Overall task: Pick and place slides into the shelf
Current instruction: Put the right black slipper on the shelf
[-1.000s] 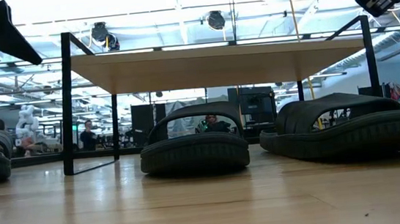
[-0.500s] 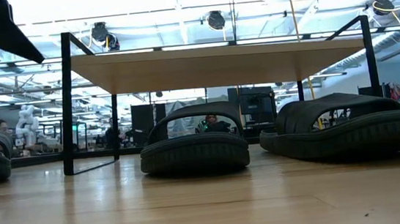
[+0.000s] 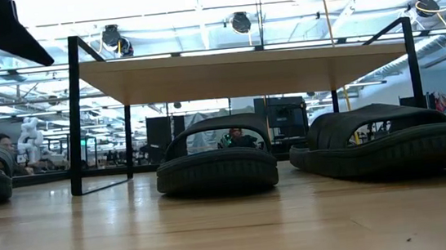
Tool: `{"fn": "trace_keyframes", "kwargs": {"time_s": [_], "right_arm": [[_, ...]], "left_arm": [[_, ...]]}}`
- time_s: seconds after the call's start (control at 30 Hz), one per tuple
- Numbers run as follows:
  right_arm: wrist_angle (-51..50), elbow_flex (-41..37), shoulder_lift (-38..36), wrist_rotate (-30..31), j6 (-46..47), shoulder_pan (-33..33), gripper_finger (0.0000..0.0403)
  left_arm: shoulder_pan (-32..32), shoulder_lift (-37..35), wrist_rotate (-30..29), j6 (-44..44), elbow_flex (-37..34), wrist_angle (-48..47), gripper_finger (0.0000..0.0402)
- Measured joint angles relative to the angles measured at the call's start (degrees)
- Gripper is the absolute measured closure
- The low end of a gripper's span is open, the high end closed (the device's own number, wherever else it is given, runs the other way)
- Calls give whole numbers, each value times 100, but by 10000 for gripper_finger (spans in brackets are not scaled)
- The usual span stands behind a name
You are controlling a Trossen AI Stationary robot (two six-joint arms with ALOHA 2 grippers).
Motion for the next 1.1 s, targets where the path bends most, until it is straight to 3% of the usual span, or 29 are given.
{"fn": "trace_keyframes", "kwargs": {"time_s": [0.07, 0.13, 0.23, 0.37, 0.47, 0.67, 0.97, 1.1], "right_arm": [[-412, 0, 206, 194, -66, 470, 299], [-1146, 0, 278, 1103, -245, 991, 304], [-2243, 0, 275, 3459, -225, 1841, 319], [-3257, 0, 271, 6606, 540, 2847, 346], [-3914, 2, 315, 7868, 1651, 3377, 367], [-4666, 4, 959, 8252, 3818, 3784, 400], [-5272, 7, 2297, 8280, 7121, 4158, 402], [-5282, 7, 2553, 8718, 8234, 4333, 402]], "left_arm": [[-2, 0, 10, 85, 0, -1, 380], [-2, 0, 12, 158, 0, 0, 380], [-2, 0, 14, 232, 0, -1, 380], [-2, 0, 15, 232, 0, -7, 380], [-2, 0, 15, 231, 0, -7, 380], [-2, 0, 8, 229, 0, -4, 380], [0, 0, -367, 335, 0, -9, 380], [0, 0, -421, 469, 0, -9, 380]]}}
